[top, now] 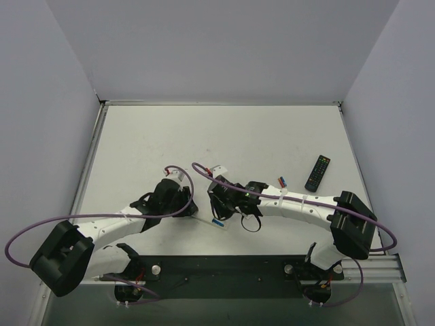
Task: Load the batteries into the remote control
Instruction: Load the battery into the remote control.
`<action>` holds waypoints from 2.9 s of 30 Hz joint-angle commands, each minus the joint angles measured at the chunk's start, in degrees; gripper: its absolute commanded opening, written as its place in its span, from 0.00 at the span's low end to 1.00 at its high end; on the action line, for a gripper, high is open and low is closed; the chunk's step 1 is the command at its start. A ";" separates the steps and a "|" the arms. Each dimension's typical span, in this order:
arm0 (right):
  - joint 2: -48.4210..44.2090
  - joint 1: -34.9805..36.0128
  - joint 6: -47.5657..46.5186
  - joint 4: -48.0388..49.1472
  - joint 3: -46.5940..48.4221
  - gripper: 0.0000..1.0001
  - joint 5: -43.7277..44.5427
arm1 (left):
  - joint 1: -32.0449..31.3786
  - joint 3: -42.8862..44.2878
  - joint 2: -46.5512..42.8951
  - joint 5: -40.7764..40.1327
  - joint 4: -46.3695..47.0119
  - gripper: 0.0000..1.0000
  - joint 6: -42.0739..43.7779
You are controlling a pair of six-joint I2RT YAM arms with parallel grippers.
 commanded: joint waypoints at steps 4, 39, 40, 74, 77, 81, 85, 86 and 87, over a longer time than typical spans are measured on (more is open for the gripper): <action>0.23 0.45 2.09 -1.12 0.86 0.28 -1.76 | -0.52 -1.86 -2.26 2.36 3.92 0.47 -2.26; 11.04 2.20 0.43 -6.74 7.63 0.16 -3.96 | -1.84 -4.41 -4.47 1.49 2.60 0.42 -4.55; 11.04 2.29 0.34 -6.74 7.63 0.16 -3.96 | -1.84 -4.32 -4.55 1.40 2.60 0.42 -4.55; 11.57 2.91 -4.76 -5.60 1.48 0.04 -7.47 | -1.84 -3.44 -3.94 0.78 1.20 0.42 -4.73; 11.83 2.91 -5.02 -6.13 1.04 0.04 -7.82 | -1.92 -3.27 -4.20 0.43 0.84 0.42 -4.64; 11.83 2.91 -5.20 -7.18 0.42 0.04 -8.09 | -1.92 -3.27 -3.94 0.17 0.84 0.42 -4.64; 12.27 2.91 -6.08 -8.85 0.60 0.04 -8.44 | -1.92 -3.01 -3.41 0.17 0.84 0.42 -4.64; 12.36 2.91 -6.60 -9.20 0.77 0.03 -8.53 | -1.92 -3.01 -3.32 0.08 0.84 0.42 -4.64; 12.62 2.91 -6.78 -9.99 0.86 0.04 -8.62 | -1.84 -3.01 -3.15 -0.01 0.84 0.42 -4.55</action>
